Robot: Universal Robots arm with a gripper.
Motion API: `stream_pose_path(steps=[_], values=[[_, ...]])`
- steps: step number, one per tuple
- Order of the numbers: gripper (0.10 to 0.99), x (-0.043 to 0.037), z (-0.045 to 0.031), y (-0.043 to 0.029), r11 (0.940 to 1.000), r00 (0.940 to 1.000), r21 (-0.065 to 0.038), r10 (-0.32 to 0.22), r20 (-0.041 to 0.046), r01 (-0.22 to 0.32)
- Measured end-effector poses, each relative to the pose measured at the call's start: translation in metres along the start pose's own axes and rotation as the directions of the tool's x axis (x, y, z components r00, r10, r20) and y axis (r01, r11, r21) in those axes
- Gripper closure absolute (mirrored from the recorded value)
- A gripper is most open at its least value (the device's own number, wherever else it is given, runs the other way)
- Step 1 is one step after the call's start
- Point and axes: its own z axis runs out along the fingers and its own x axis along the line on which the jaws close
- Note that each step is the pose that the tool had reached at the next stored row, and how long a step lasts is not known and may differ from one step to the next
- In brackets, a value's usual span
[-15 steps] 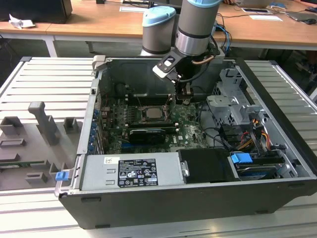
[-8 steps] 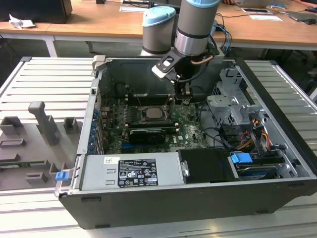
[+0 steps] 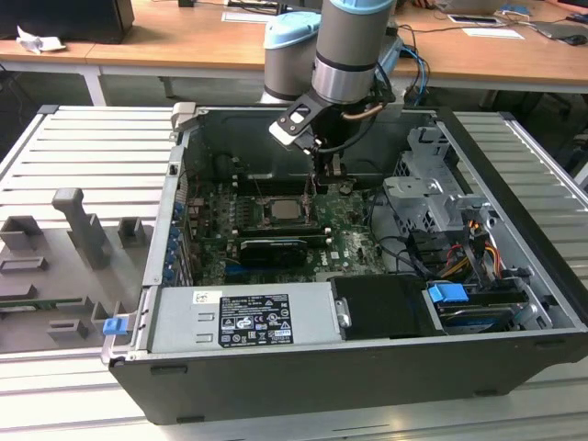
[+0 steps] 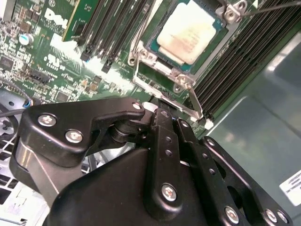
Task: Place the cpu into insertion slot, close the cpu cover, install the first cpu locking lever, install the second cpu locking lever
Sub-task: 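Close the cpu cover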
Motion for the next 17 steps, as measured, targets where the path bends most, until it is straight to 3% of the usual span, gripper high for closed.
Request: stream_pose_path(steps=[4,8,13,17], values=[[0.98,0.0003,0.0008,-0.0069,1.0,1.0,0.0,0.0,0.0001,0.0],[0.98,0.0009,0.0028,-0.0187,1.0,1.0,0.0,0.0,0.0,0.0],[0.98,0.0011,0.0138,-0.0296,1.0,1.0,0.0,-0.001,0.0,0.001],[0.98,0.0014,0.0149,-0.0382,1.0,1.0,0.0,-0.001,0.0001,0.001]])
